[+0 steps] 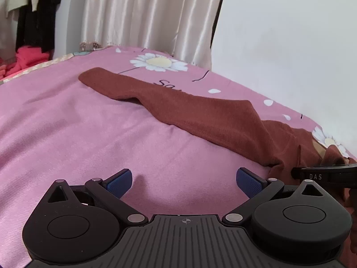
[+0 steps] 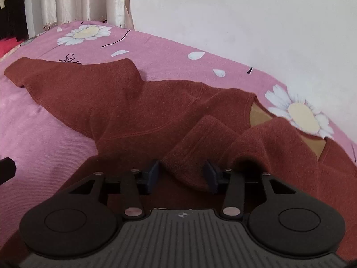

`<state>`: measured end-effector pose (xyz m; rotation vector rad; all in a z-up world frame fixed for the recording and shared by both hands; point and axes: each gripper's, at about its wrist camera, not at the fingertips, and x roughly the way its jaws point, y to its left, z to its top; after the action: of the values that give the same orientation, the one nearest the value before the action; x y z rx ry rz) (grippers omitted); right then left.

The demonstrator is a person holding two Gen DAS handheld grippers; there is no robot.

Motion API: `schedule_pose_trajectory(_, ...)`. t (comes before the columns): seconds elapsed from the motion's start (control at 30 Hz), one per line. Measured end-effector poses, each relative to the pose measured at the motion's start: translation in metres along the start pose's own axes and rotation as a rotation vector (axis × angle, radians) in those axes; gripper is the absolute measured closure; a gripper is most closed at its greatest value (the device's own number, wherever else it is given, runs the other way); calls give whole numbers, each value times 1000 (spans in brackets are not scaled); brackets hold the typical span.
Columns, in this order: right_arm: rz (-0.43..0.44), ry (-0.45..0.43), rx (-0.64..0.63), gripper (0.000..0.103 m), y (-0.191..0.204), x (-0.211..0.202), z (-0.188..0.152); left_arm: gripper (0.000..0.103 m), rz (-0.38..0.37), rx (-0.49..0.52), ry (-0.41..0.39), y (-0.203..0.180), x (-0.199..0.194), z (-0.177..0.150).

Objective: Fold small clothes

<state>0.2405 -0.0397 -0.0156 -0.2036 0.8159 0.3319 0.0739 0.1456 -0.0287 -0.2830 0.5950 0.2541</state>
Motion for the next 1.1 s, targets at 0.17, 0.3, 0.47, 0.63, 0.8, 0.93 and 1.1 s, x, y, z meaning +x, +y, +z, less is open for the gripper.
schedule_pose_trajectory(0.17, 20, -25, 103, 86, -10, -5, 10, 0, -2, -1, 0, 1, 0, 0)
schedule_pose_trajectory(0.3, 44, -162, 253, 87, -24, -30, 35, 0, -4, -2, 0, 1, 0, 0)
schedule_pose_trajectory(0.47, 158, -171, 283, 51, -14, -25, 59, 0, -4, 0, 8, 1, 2, -1)
schedule_pose_trajectory(0.63, 105, -175, 194, 36, -13, -33, 32, 0, -6, 3, 9, 0, 2, -1)
schedule_pose_trajectory(0.8, -59, -209, 240, 24, -70, -61, -11, 0, -9, 7, 17, -1, 4, -1)
schedule_pose_trajectory(0.93, -237, -169, 459, 22, -147, -69, -66, 0, -8, 12, 23, -2, 5, -1)
schedule_pose_trajectory(1.1, -450, -64, 652, 24, -213, -76, -125, 0, -4, 20, 30, -3, 6, -2)
